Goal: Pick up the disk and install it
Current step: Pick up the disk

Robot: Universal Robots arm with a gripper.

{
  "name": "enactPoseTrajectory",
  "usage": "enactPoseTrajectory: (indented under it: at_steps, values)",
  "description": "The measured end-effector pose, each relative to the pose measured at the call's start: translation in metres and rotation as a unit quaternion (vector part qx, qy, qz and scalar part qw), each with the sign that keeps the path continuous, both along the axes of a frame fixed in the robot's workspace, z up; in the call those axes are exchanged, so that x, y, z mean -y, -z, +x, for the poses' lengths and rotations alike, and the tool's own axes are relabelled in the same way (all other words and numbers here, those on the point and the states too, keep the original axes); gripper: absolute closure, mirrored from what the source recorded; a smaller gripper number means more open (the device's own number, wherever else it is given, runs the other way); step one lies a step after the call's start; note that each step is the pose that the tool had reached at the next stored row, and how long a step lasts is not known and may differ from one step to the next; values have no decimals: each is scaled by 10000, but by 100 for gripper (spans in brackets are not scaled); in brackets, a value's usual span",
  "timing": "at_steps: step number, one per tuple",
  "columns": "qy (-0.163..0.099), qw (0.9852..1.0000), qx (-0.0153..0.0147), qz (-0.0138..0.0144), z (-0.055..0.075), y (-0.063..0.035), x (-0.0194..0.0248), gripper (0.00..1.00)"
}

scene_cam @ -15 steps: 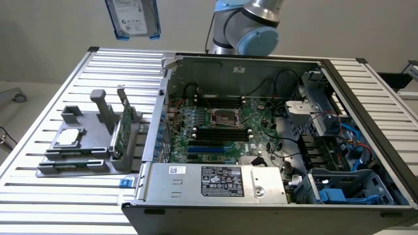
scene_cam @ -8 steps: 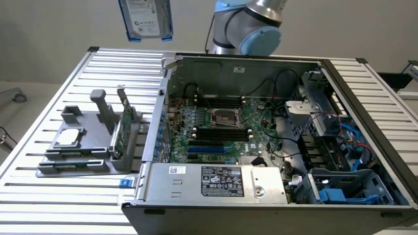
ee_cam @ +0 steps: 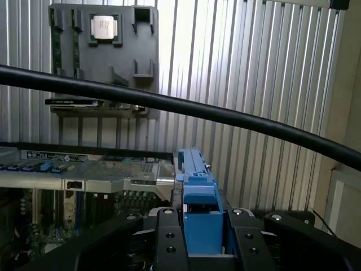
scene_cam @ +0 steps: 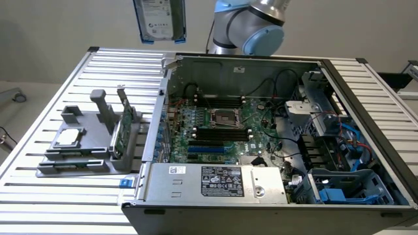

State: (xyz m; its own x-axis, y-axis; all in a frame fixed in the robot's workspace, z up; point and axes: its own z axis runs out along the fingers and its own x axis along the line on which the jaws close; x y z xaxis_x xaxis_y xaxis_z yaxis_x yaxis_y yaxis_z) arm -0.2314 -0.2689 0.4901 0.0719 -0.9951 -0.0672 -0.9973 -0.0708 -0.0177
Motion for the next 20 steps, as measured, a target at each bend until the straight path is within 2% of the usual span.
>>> enactPoseTrajectory:
  at_steps: [12,20]
  values:
    - [0,10000,-62,2,536,-2,148,67]
    - [-1,10000,-75,14,833,-2,243,67]
